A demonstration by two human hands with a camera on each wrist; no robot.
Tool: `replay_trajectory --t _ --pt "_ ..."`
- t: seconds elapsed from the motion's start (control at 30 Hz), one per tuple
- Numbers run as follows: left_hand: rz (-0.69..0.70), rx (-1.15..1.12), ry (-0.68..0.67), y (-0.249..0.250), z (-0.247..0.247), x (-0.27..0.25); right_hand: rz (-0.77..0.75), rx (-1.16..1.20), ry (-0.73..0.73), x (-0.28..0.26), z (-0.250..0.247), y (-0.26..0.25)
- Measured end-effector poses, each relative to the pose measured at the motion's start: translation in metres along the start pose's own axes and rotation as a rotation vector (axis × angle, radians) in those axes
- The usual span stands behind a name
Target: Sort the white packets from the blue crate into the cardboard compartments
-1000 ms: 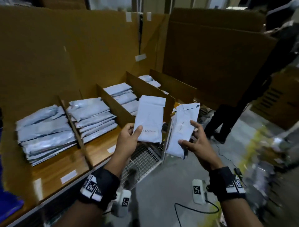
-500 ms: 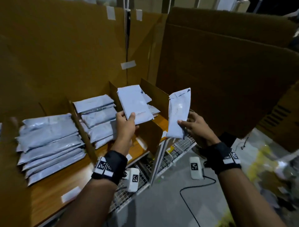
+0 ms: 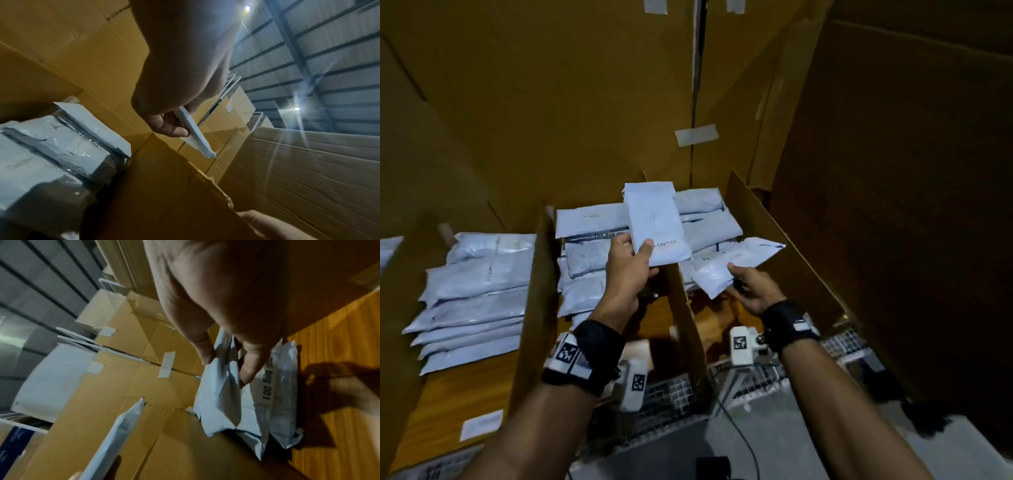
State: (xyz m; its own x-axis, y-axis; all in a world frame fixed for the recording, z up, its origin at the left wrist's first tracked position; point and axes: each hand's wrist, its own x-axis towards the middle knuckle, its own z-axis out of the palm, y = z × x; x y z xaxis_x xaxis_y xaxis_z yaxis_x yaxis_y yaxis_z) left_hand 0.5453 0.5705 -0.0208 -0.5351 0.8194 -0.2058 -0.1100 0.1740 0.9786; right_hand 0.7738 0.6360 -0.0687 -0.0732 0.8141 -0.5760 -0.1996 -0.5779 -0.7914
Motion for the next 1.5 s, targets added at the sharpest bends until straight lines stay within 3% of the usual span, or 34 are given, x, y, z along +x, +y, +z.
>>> replay_trajectory --t 0.23,0.47,0.57,0.67,0.77,0.83,0.97,1.1,1.2,1.5 --pt "-0.022 0.015 0.158 0.001 0.021 0.011 0.081 0.037 0.015 0.091 0.02 -0.006" --pt "-0.016 0.068 0.227 -0.001 0.027 0.012 0.104 -0.145 0.059 0.148 0.031 0.007" --pt "0.001 0.102 0.226 -0.002 0.027 0.013 0.06 -0.366 0.002 0.191 0.022 0.031" --pt "0.007 0.119 0.224 -0.003 0.025 0.015 0.0 -0.495 -0.003 0.174 0.021 0.021" --pt "0.006 0.126 0.213 -0.003 0.025 0.015 -0.032 -0.671 0.002 0.175 0.014 0.018" --pt "0.015 0.116 0.195 -0.002 0.024 0.015 -0.078 -0.67 -0.008 0.193 0.006 0.02" --pt "0.05 0.097 0.116 0.003 0.019 0.013 -0.25 -0.478 -0.06 0.091 0.022 -0.037" --pt "0.105 0.149 0.038 0.01 0.021 0.008 -0.484 -0.404 -0.248 0.035 0.032 -0.081" --pt "0.127 0.145 -0.047 0.016 0.028 0.002 -0.495 -0.429 -0.382 0.007 0.044 -0.097" --pt "0.162 0.101 -0.317 0.018 0.023 -0.015 -0.667 -0.636 -0.148 -0.033 0.051 -0.088"
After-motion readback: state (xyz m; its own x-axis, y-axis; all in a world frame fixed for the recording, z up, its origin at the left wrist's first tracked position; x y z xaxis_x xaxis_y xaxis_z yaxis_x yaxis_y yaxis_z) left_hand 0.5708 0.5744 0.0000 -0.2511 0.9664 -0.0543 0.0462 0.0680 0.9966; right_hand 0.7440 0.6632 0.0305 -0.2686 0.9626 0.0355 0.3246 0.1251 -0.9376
